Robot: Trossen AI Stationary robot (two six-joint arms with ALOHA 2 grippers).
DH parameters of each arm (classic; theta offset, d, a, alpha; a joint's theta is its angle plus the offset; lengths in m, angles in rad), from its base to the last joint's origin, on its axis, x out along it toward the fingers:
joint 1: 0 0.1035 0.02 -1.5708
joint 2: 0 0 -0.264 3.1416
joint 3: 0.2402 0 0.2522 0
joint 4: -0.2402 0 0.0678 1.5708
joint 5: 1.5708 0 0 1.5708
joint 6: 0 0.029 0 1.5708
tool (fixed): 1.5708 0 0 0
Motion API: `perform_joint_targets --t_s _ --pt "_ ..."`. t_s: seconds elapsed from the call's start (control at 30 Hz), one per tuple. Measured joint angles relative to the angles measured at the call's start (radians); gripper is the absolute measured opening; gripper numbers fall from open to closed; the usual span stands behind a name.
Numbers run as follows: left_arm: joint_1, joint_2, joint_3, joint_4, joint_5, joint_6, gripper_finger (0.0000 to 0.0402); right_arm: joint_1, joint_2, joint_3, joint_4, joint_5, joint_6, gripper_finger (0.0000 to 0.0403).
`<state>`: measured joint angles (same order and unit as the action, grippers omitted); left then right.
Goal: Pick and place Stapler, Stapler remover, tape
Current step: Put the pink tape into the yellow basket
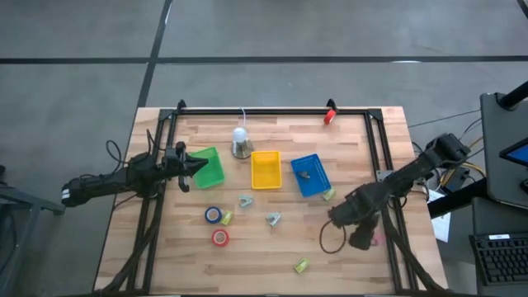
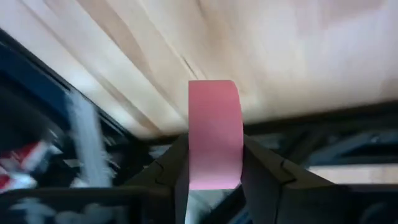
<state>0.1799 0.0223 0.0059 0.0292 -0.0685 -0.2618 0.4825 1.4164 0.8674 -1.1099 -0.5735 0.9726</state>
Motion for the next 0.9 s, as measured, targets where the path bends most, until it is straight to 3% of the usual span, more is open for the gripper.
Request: perform_joint_targets --t_s 0.3,0.47,0.67,0.9 --pt "0.000 0.000 0.000 0.000 0.000 0.000 0.0019 -0.253 -0.113 0.155 0.037 0.279 -0.001 0.0104" --pt "0.000 0.000 0.000 0.000 0.000 0.000 0.0019 -0.433 -0.114 0.209 0.221 0.330 -0.002 0.0113" --pt "0.000 0.001 0.000 0.000 0.000 0.000 0.0019 -0.624 0.015 0.288 0.502 0.334 -0.012 0.0111" --pt "0.000 0.007 0.000 0.000 0.000 0.000 0.0019 -0.760 0.277 0.504 0.522 0.322 -0.086 0.0120"
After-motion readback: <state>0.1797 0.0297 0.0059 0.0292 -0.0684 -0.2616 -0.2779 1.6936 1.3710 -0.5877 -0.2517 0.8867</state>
